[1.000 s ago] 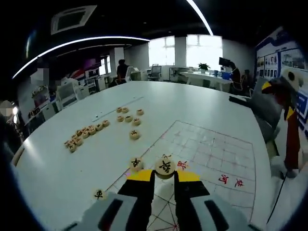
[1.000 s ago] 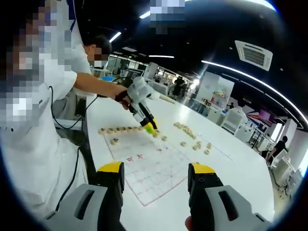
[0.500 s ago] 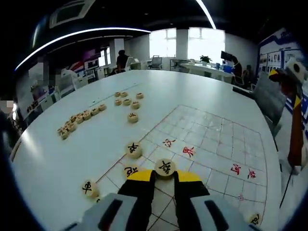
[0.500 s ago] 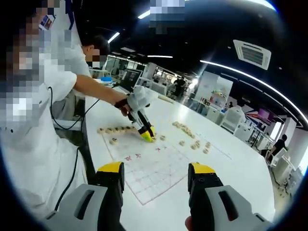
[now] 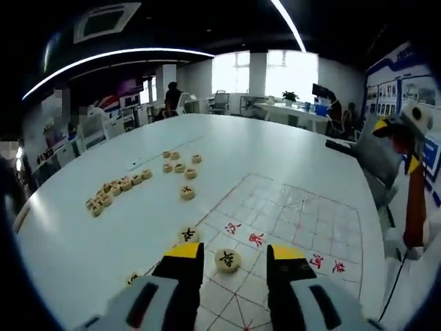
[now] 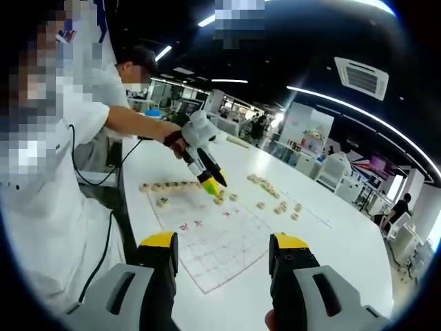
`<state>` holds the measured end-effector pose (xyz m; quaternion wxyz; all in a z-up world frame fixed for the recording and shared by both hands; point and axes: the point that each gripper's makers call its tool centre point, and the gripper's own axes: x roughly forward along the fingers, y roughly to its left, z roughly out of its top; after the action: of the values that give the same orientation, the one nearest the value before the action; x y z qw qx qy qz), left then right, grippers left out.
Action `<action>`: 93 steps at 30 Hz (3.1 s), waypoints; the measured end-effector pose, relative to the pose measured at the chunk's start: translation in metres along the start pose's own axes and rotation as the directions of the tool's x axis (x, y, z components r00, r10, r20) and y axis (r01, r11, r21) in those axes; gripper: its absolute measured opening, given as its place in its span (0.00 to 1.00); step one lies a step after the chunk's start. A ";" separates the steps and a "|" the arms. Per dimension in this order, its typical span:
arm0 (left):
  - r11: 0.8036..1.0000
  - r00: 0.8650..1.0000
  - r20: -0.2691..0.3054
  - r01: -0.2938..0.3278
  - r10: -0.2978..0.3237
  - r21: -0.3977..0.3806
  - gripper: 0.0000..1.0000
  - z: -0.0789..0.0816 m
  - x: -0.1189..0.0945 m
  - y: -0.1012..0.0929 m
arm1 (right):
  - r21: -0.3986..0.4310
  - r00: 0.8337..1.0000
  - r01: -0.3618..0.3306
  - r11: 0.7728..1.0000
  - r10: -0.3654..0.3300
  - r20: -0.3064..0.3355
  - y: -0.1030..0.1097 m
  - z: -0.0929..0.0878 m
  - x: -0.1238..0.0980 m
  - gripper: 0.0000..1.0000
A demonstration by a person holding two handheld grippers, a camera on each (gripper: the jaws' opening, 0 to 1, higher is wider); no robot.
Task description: Pick up the chess pieces one by one and place each piece onto its starting position on the chessboard, setting the pieces on their correct points until all the chess pieces are arranged in the starting layout
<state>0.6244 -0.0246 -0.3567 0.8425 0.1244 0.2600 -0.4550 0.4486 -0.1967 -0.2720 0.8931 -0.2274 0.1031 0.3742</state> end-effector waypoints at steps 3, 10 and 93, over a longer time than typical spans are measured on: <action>1.000 1.000 0.016 -0.020 0.020 0.005 0.40 0.008 -0.004 0.008 | -0.001 1.000 0.001 1.000 -0.001 0.001 0.000 0.000 -0.001 0.54; 0.998 0.998 0.029 -0.060 0.059 0.011 0.40 0.015 0.002 0.023 | -0.002 1.000 0.002 1.000 -0.002 0.003 0.000 0.001 -0.001 0.53; 0.996 1.000 0.003 0.008 -0.009 0.093 0.20 -0.017 -0.018 -0.030 | -0.004 1.000 -0.007 1.000 0.007 0.005 0.004 0.004 0.000 0.54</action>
<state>0.5866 -0.0213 -0.3600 0.8343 0.1616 0.2379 -0.4704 0.4459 -0.1918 -0.2696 0.8917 -0.2280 0.1010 0.3779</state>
